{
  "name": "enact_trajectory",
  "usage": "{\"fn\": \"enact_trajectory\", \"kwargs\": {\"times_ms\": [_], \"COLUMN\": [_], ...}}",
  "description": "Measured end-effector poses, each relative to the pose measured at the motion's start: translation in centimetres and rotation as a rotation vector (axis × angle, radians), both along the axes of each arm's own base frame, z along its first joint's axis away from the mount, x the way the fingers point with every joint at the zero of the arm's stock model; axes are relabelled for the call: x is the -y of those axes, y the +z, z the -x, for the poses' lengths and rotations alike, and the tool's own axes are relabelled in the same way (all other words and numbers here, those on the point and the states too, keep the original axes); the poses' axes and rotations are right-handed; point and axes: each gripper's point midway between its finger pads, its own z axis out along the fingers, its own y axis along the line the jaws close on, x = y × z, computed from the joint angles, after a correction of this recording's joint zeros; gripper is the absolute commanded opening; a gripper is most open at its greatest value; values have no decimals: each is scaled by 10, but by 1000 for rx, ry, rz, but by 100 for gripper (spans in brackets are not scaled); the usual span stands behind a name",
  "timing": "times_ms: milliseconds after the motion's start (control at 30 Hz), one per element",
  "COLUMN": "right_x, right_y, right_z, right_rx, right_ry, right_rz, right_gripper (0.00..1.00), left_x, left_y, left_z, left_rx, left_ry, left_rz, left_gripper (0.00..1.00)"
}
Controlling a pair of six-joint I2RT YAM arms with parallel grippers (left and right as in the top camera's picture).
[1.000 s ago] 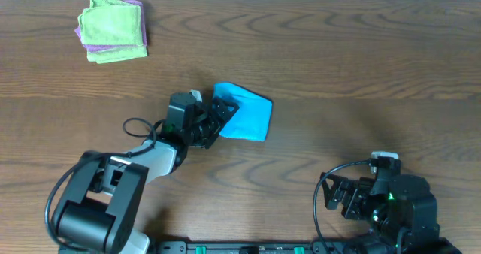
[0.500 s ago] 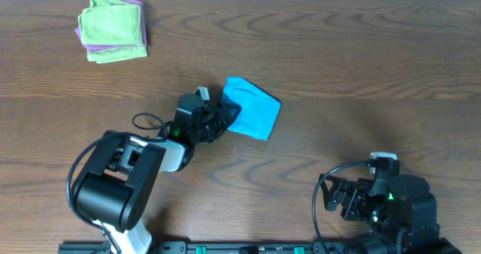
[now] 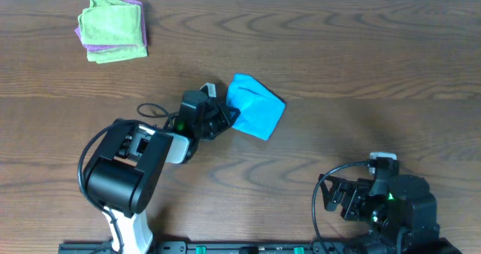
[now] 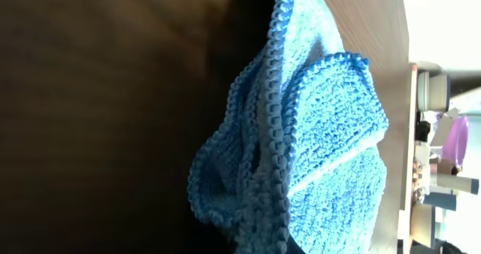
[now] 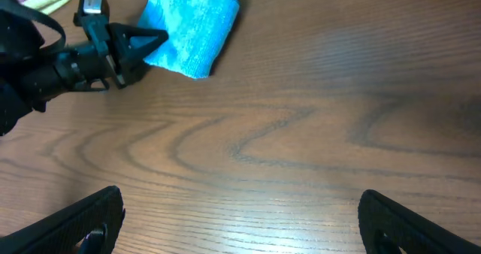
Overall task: Fold the cloth
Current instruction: 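Lift and carry the blue cloth to the green cloth stack at top left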
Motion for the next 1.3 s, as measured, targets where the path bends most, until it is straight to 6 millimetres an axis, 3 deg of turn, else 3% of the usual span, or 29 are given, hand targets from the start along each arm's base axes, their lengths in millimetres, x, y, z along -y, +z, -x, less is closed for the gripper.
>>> {"fn": "enact_trajectory", "kwargs": {"times_ms": [133,300,700,933,1133,1300], "right_x": [0,0,0,0,0,0], "right_y": [0,0,0,0,0,0], "right_z": [0,0,0,0,0,0], "right_rx": [0,0,0,0,0,0], "right_ry": [0,0,0,0,0,0], "right_rz": [0,0,0,0,0,0], "right_gripper": [99,99,99,99,99,99], "left_x": [9,14,-32,-44,-78,-125], "left_y": [11,43,114,158,194,208], "left_z": [-12,-41,-117,-142,-173,-194], "left_rx": [21,58,37,72,166,213], "left_ry": [-44,-81,-9,11,111,238], "left_rz": [28,81,100,26,-67,-124], "left_gripper": [6,6,6,6,6,6]}}
